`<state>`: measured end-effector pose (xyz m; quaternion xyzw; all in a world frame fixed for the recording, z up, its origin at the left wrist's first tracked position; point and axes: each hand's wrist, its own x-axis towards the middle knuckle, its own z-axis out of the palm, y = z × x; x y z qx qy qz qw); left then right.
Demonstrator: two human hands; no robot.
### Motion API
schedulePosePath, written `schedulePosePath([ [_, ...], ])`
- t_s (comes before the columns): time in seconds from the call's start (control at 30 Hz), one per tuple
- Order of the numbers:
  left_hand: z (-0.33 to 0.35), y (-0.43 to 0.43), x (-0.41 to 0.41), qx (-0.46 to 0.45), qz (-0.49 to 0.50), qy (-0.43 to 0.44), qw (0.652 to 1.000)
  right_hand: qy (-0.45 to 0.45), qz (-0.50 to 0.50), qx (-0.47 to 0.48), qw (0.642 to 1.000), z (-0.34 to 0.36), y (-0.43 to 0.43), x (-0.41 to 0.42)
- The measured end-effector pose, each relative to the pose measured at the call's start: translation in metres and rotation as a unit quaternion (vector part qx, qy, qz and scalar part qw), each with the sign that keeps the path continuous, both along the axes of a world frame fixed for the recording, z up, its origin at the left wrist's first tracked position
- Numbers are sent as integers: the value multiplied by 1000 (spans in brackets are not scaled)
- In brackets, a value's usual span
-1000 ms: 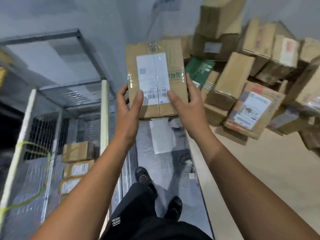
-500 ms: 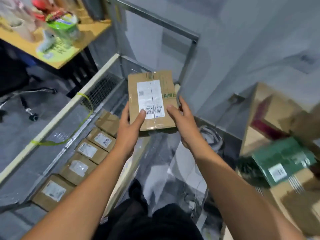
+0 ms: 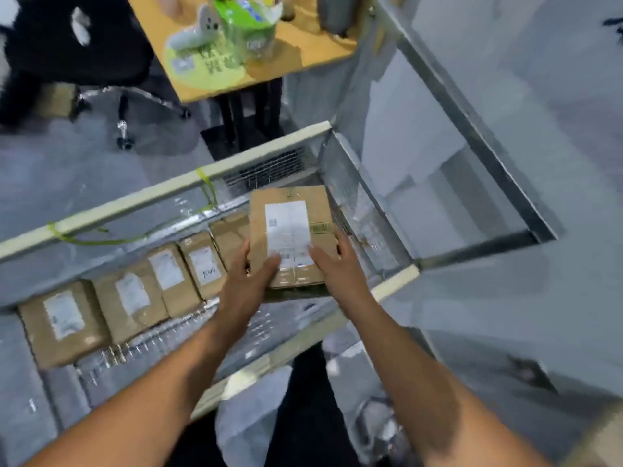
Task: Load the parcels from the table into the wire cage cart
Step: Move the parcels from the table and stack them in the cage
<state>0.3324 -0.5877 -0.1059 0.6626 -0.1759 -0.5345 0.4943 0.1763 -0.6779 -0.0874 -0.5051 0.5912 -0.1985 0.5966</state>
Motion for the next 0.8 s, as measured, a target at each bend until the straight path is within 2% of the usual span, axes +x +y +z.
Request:
schedulePosePath([
  [0.13, -45, -44, -12, 108, 20, -40, 993, 29, 76, 22, 996, -49, -67, -9],
  [0.33, -147, -96, 2, 154, -63, -191, 967, 88, 125, 15, 988, -159, -141, -13],
  [0.47, -254, -122, 37, 209, -130, -346, 905, 121, 148, 30, 981, -261, -178, 8],
  [0.63, -386, -154, 75, 248, -187, -457, 833, 129, 178, 32, 975, -401, -204, 39],
  [0.73, -450, -159, 90, 265, -193, -448, 832, 166, 169, 61, 970, -465, -208, 61],
  [0.8, -484, -156, 95, 271, -197, -452, 827, 157, 150, 57, 974, -498, -204, 76],
])
